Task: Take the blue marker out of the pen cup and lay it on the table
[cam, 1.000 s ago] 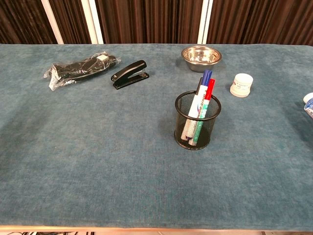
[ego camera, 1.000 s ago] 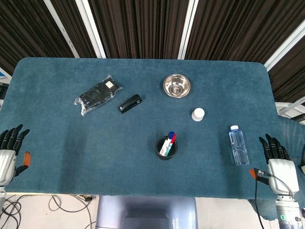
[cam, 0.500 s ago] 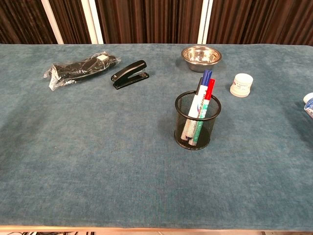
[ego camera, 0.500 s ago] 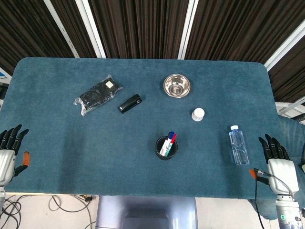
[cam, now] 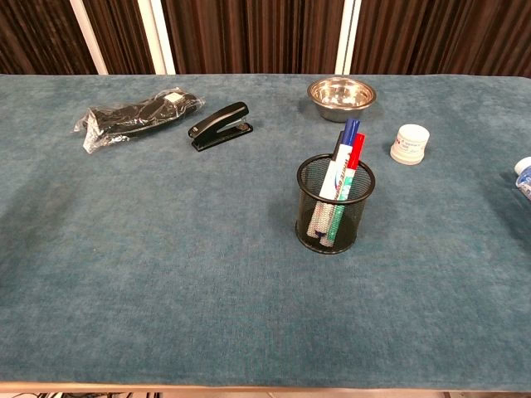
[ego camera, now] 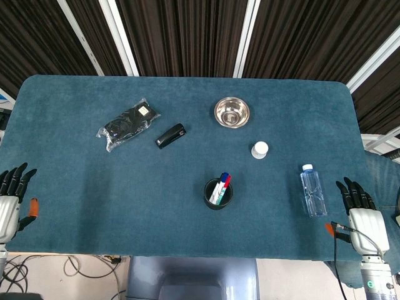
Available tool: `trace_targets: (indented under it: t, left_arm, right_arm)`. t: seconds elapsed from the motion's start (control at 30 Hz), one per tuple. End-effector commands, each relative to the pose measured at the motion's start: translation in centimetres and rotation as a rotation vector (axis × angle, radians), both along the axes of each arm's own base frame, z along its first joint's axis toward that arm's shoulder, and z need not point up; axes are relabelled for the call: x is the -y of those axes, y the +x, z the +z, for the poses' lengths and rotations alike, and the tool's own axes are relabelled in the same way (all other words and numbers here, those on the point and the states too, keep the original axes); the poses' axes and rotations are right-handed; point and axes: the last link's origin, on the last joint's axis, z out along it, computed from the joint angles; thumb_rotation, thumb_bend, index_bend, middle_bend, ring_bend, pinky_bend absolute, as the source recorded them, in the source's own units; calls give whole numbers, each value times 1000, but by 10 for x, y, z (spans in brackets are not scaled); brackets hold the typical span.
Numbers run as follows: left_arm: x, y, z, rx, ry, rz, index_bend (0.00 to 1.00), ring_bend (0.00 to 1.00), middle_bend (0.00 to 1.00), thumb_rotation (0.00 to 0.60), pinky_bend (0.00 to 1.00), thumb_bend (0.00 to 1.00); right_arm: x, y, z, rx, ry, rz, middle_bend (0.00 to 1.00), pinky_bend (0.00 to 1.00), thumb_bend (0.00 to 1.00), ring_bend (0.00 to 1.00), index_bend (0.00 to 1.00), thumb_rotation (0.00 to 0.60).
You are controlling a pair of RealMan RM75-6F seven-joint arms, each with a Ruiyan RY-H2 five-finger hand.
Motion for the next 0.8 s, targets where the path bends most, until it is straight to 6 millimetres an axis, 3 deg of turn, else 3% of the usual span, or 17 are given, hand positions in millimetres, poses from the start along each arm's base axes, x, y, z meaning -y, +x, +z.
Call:
trace_targets:
  t: [0.03, 0.37, 0.57, 0.8]
  left_arm:
    - [0, 0, 0, 0, -2, 4, 89, 0, 0, 600, 0, 559]
    - [0, -1, -1, 6, 0, 27, 89, 0, 0, 600, 0, 560]
    - [0, -1, -3, 5, -4, 39, 89, 0, 0, 600, 0, 560]
    - [0, -1, -3, 12, 4, 54, 89, 0, 0, 600, 0, 560]
  right_arm:
    - [0, -1, -1, 13, 11, -2, 0, 158, 221, 0, 84, 600]
    - [15, -4, -1, 107, 92, 1, 0, 158, 197, 0, 83, 600]
    - [58, 14, 8, 123, 162, 80, 0, 157, 197, 0, 105, 600]
    - [114, 43, 6, 292, 309, 107, 0, 157, 197, 0, 122, 600]
